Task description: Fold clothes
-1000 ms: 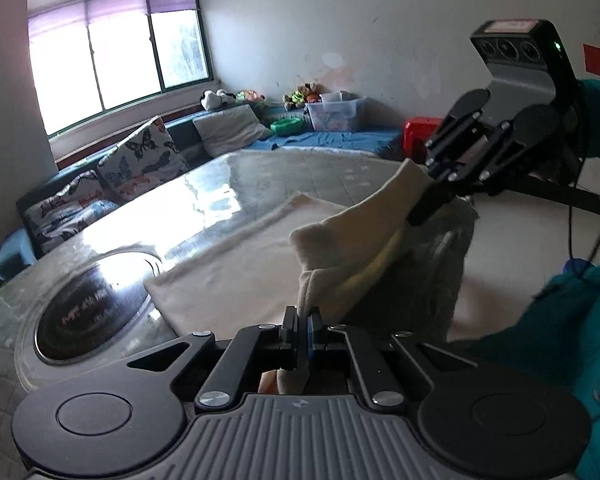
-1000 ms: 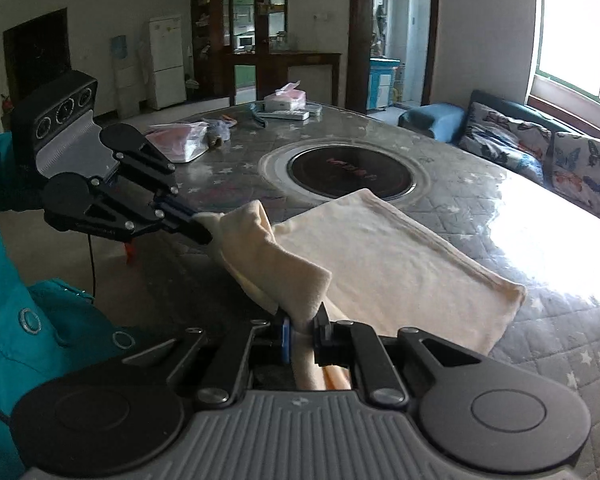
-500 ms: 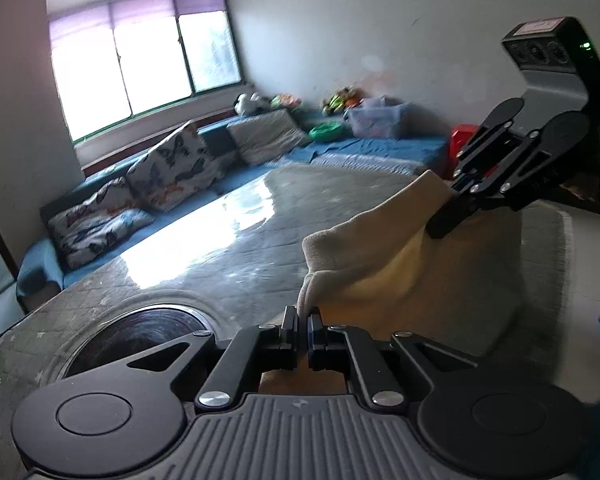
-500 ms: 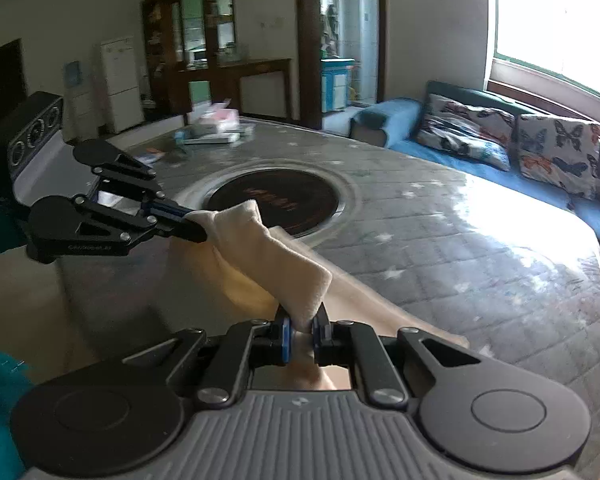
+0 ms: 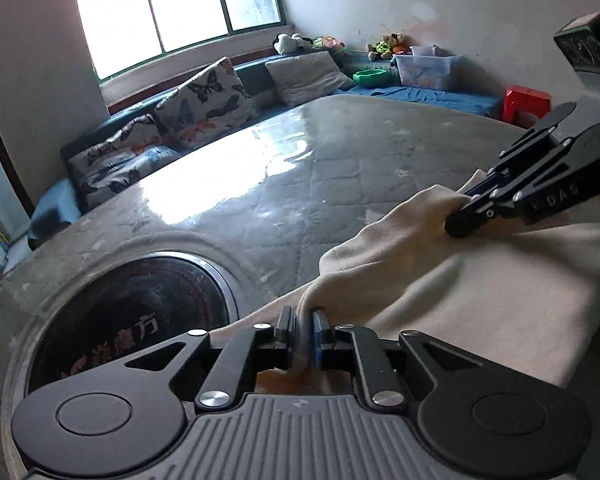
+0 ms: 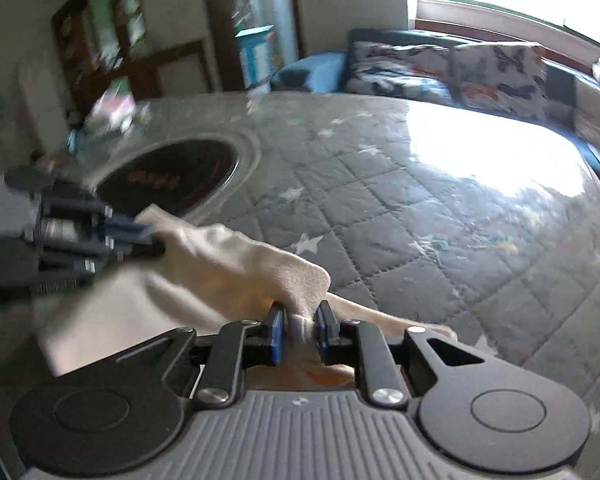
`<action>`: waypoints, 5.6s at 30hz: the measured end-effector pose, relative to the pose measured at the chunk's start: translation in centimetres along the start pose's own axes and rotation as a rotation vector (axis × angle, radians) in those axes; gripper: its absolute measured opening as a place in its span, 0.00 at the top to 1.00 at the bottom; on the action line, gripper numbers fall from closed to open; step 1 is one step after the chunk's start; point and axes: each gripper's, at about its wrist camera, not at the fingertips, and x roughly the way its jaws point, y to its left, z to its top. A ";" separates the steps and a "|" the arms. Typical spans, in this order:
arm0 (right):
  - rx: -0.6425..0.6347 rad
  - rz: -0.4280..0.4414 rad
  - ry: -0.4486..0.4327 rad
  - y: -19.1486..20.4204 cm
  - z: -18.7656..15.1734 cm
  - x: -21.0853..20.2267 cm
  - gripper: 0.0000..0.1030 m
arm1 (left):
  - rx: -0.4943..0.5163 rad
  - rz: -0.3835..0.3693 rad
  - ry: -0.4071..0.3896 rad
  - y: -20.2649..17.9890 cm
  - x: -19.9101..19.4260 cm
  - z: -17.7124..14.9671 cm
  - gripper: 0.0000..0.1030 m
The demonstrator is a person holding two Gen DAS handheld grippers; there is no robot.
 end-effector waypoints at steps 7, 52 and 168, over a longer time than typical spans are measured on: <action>0.023 -0.102 -0.086 -0.1 0.5 -1.8 0.75 | -0.065 0.052 -0.018 0.9 -0.9 0.7 0.74; 0.038 -0.067 -0.064 0.3 3.3 0.3 0.96 | -0.160 -0.087 -0.001 -1.8 0.8 2.5 0.61; -0.105 -0.351 -0.031 9.9 -6.3 -4.9 0.82 | -0.629 -0.170 -0.101 6.6 -7.9 -7.7 0.67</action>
